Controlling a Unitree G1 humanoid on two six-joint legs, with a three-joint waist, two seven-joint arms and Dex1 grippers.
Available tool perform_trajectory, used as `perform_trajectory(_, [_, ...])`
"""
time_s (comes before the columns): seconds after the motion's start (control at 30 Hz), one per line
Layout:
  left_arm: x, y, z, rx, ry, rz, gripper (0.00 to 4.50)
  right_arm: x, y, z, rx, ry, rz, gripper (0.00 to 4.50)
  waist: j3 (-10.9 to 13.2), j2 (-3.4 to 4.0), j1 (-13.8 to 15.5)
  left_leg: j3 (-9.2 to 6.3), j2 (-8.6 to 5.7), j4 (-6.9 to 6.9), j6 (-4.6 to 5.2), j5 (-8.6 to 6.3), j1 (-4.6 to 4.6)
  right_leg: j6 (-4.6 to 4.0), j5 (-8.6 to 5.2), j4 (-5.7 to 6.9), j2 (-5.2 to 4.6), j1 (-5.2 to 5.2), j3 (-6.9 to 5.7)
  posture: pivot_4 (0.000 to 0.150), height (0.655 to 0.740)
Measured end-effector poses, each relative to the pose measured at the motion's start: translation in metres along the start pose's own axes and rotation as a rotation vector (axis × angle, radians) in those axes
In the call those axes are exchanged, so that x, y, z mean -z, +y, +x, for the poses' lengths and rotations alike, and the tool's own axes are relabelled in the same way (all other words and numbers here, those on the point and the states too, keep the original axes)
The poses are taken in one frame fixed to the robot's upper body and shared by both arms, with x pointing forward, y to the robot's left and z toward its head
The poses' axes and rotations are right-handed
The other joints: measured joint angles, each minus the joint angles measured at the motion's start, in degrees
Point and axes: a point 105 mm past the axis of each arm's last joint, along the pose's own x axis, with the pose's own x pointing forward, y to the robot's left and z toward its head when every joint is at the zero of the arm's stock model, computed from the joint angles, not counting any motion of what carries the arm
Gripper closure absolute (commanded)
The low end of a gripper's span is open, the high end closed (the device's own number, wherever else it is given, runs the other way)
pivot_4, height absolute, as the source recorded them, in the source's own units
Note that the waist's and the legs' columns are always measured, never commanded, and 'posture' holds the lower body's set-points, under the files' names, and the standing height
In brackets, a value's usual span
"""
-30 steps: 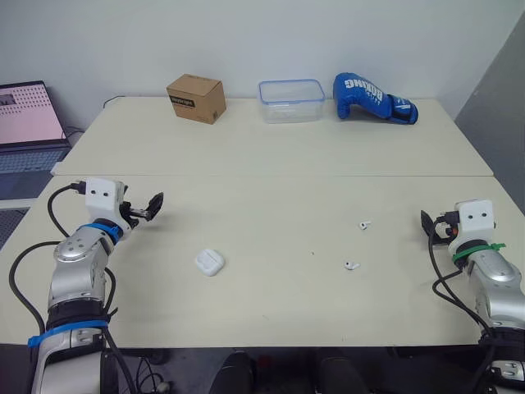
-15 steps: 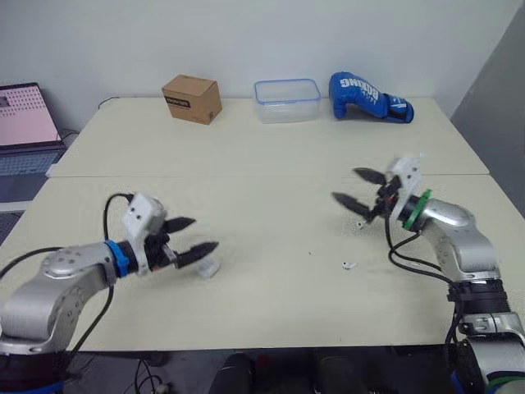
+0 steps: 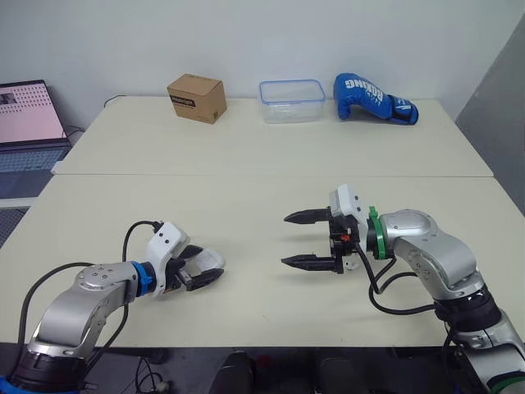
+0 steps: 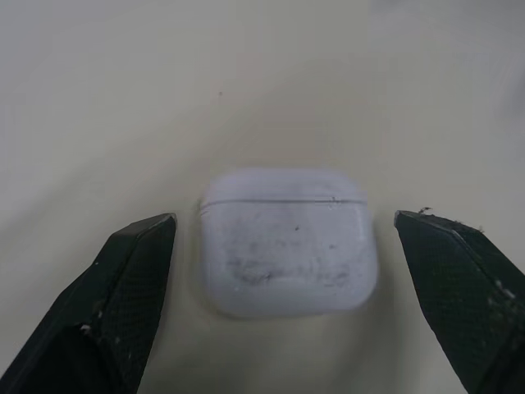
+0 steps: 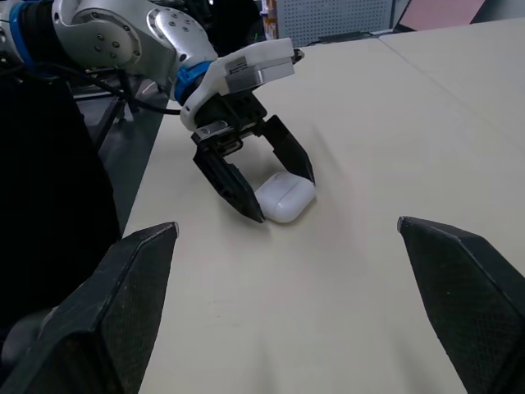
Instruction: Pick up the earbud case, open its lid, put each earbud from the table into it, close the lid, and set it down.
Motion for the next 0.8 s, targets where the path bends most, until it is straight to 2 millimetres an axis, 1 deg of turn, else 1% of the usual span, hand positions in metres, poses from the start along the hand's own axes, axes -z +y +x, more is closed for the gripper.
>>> perform_trajectory(0.1, [0.0,0.0,0.001,0.012,0.005,0.015,0.03,-0.001,0.002,0.0,0.001,0.004,-0.001,0.0,0.0,0.0,-0.01,0.01,0.0,0.0,0.0,0.0,0.0,0.0,0.0,0.0,0.0,0.0,0.0,0.15,0.74])
perform_trajectory(0.13, [0.001,-0.001,0.0,0.022,0.011,0.023,0.41,0.0,0.002,0.0,0.005,0.005,0.003,0.0,0.0,0.0,0.0,0.01,0.01,0.0,0.0,0.0,0.0,0.0,0.0,0.0,0.0,0.0,0.0,0.15,0.74])
perform_trajectory(0.2, [0.002,-0.001,-0.002,0.032,0.026,0.034,0.84,0.0,0.0,-0.001,0.019,0.006,0.011,0.0,0.0,0.0,-0.01,0.02,0.01,0.0,0.0,0.0,0.0,-0.01,0.0,0.0,0.0,0.0,0.0,0.15,0.74])
perform_trajectory(0.27, [0.003,-0.002,-0.004,0.046,0.046,0.04,1.53,0.0,-0.001,-0.002,0.028,0.006,0.016,0.0,0.0,0.0,-0.01,0.02,0.01,-0.01,0.0,0.0,0.01,-0.01,-0.01,-0.01,0.0,0.0,0.0,0.15,0.74])
perform_trajectory(0.3, [0.004,-0.002,-0.006,0.055,0.057,0.043,1.73,0.0,-0.001,-0.002,0.028,0.007,0.017,0.0,0.0,0.0,-0.02,0.02,0.01,-0.02,0.0,0.0,0.0,-0.01,-0.02,-0.01,0.0,0.0,0.0,0.15,0.74])
perform_trajectory(0.43, [0.007,-0.004,-0.009,0.07,0.076,0.065,1.74,0.0,-0.004,-0.004,0.04,0.005,0.017,0.0,0.0,0.01,-0.05,0.06,0.02,-0.04,0.0,0.0,0.02,-0.02,-0.03,-0.04,-0.01,-0.01,0.02,0.15,0.74])
perform_trajectory(0.5, [0.004,-0.004,-0.005,0.062,0.043,0.077,1.74,-0.002,-0.009,-0.005,0.058,0.003,0.015,0.0,0.0,0.02,0.0,0.06,0.0,-0.04,0.0,0.0,0.02,-0.02,-0.03,-0.04,-0.02,0.0,0.01,0.15,0.74])
perform_trajectory(0.53, [0.0,-0.004,0.001,0.055,0.007,0.086,1.74,-0.004,-0.012,-0.007,0.075,0.001,0.015,0.0,0.0,0.02,0.03,0.04,0.01,-0.01,0.0,0.0,0.0,-0.02,-0.02,-0.04,-0.03,-0.01,-0.02,0.15,0.74])
perform_trajectory(0.57, [-0.009,-0.004,0.008,0.049,-0.048,0.117,1.74,-0.004,-0.017,-0.008,0.097,0.0,0.02,0.0,0.0,0.0,0.28,-0.02,0.01,0.06,0.0,0.0,-0.06,-0.02,-0.02,-0.06,-0.02,0.0,-0.1,0.15,0.74])
perform_trajectory(0.63, [-0.043,-0.005,0.02,0.036,-0.196,0.266,1.74,-0.002,-0.023,-0.01,0.133,0.008,0.073,0.0,-0.01,-0.07,0.78,-0.11,-0.01,0.12,-0.02,0.01,-0.2,-0.04,0.0,-0.11,-0.03,-0.03,-0.16,0.15,0.74])
perform_trajectory(0.7, [-0.088,-0.007,0.021,-0.001,-0.371,0.52,1.74,0.0,-0.028,-0.011,0.154,-0.013,0.199,0.0,-0.02,-0.09,1.23,-0.07,-0.04,0.11,-0.04,0.02,-0.23,-0.07,0.02,-0.15,-0.08,-0.05,-0.13,0.15,0.74])
perform_trajectory(0.73, [-0.107,-0.009,0.019,-0.022,-0.436,0.666,1.74,0.001,-0.029,-0.012,0.156,-0.02,0.261,0.0,-0.03,-0.08,1.36,-0.03,-0.07,0.05,-0.04,0.02,-0.21,-0.07,0.02,-0.16,-0.13,-0.06,-0.1,0.15,0.74])
perform_trajectory(0.8, [-0.126,-0.011,0.018,-0.046,-0.517,0.896,1.74,0.004,-0.032,-0.01,0.171,-0.034,0.358,0.0,-0.04,-0.05,1.24,0.11,-0.08,-0.02,-0.03,0.01,-0.14,-0.08,0.03,-0.15,-0.21,-0.08,-0.04,0.15,0.74])
